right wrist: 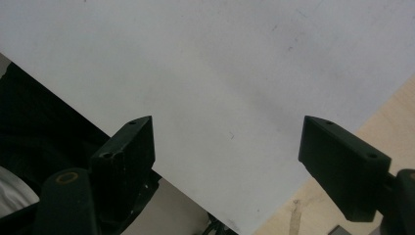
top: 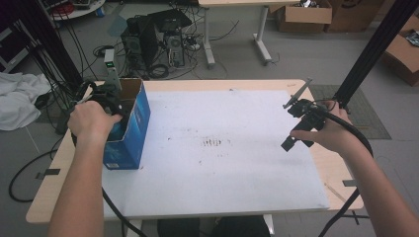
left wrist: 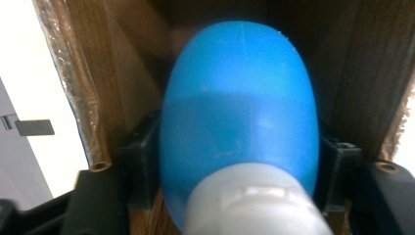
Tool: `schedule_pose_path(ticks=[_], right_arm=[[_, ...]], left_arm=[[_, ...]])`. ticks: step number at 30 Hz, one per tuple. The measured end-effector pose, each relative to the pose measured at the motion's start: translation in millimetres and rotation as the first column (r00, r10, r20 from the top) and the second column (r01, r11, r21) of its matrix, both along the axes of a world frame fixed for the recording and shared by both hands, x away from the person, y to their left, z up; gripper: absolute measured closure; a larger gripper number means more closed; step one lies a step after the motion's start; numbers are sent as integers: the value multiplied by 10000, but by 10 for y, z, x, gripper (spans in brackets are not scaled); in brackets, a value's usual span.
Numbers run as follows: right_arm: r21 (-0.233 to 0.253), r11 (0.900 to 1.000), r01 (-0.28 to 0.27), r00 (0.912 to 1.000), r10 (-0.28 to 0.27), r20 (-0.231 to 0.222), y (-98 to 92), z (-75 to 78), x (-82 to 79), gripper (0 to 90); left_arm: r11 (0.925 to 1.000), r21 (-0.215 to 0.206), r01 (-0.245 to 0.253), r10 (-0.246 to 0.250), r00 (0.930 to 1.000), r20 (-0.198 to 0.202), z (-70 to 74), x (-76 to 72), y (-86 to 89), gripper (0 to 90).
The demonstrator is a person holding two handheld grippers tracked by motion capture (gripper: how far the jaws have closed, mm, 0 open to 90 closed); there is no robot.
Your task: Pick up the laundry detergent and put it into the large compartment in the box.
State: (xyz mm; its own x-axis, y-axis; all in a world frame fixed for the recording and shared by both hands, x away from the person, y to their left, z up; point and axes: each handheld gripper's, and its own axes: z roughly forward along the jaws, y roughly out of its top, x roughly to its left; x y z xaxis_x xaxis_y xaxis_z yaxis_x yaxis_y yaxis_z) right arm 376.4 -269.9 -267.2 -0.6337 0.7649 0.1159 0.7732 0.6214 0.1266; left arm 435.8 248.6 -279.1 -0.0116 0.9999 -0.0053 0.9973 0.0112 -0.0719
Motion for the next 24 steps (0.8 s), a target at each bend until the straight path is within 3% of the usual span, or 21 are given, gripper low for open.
schedule_pose_path(ticks=[5, 11, 21, 24], right_arm=[[20, 10000, 8, 10000, -8, 35, 2, 15, -2, 215], [8, 10000, -53, 10000, 53, 80, 0, 26, -3, 215], [18, 10000, -36, 9999, 36, 114, 20, 49, -23, 215], [28, 10000, -63, 9999, 62, 142, 20, 59, -23, 214]], left_arm=[[10000, 68, 33, -34, 9999, 127, 37, -8, -12, 315], [9998, 208, 37, -42, 9997, 240, 186, -45, -33, 272], [9977, 605, 315, -348, 9979, 540, 552, -126, -170, 198], [9938, 856, 717, -787, 9936, 814, 703, -161, -277, 181]])
